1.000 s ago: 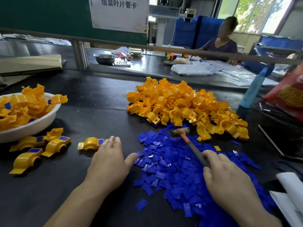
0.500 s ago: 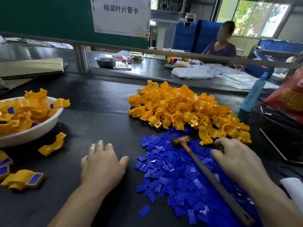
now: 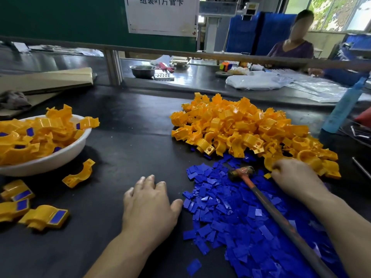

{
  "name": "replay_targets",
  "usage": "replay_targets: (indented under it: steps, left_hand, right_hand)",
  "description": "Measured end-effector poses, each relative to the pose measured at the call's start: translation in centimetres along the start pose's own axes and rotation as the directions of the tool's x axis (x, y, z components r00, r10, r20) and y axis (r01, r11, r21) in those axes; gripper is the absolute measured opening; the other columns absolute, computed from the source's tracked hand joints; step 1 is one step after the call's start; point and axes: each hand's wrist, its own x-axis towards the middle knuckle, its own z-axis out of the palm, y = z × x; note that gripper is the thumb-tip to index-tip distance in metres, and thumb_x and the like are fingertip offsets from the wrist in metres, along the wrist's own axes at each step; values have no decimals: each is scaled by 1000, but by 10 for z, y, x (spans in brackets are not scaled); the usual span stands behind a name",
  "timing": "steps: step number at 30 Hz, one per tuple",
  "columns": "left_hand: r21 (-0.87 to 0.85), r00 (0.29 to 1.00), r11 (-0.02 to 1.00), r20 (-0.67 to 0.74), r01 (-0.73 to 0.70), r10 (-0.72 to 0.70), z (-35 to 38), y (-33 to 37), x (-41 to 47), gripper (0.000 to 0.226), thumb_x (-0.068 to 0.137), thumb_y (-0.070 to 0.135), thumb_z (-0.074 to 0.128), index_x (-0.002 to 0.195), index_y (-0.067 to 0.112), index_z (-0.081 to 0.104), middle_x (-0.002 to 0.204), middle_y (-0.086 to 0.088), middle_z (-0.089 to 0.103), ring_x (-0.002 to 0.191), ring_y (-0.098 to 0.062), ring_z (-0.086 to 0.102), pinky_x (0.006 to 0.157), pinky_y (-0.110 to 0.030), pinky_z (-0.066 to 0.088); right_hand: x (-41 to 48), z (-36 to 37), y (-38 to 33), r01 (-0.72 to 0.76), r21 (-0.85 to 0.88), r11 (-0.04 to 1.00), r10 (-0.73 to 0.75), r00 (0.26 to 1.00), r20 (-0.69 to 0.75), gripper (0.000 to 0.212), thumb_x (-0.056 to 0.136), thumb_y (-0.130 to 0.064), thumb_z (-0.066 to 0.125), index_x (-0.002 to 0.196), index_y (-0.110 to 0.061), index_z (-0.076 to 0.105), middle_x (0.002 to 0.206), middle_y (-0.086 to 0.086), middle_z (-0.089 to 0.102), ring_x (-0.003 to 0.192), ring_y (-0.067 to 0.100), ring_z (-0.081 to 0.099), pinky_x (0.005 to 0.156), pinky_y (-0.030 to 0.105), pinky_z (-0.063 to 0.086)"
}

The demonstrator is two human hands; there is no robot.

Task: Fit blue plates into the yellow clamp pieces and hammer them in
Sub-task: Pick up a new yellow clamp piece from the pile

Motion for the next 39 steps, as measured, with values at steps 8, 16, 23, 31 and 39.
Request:
replay_targets:
  steps: [8,16,23,31,39]
  left_hand:
    - [-588,926,715,-234,-378,298,-20,33,-30,71,83,66,53,146,57,22,144,44,26,133,20,20,110,-13,23]
    - [-666,871,587,-212,-460,442,-15,57,-51,34,88,41,60,122,41,60,110,23,64,103,6,57,89,-25,50]
    - [-933,988,342,140,110,65,-17,38,-27,14,86,26,72,99,33,70,86,13,74,78,-6,72,67,-32,60]
    - [-947,937,96,319,308,140,-17,44,-28,10,88,20,72,95,14,72,67,1,69,59,-10,65,57,-35,59]
    - [-939,921,68,345,338,181,-15,45,-29,9,88,21,71,93,14,72,67,0,72,59,-12,68,52,-24,53]
  right_hand:
    - [-92,-80,-31,181,502,846,-313,930,192,25,96,-38,40,87,-32,63,72,-3,64,64,4,60,54,23,44]
    - [-150,-97,-69,68,663,746,-355,882,309,17,87,-50,51,81,-36,60,74,-15,68,60,5,65,53,23,54]
    - [-159,-61,-73,316,-31,948,-299,923,243,55,87,-68,34,133,-45,14,107,-10,60,94,18,60,60,34,43]
    - [-155,-30,-71,329,30,944,-330,935,126,19,96,-48,36,103,-34,46,95,-11,59,85,14,60,64,31,48]
    - [-154,-33,-63,313,291,904,-315,948,-40,16,93,-43,42,82,-32,47,70,-11,54,65,7,53,61,27,46]
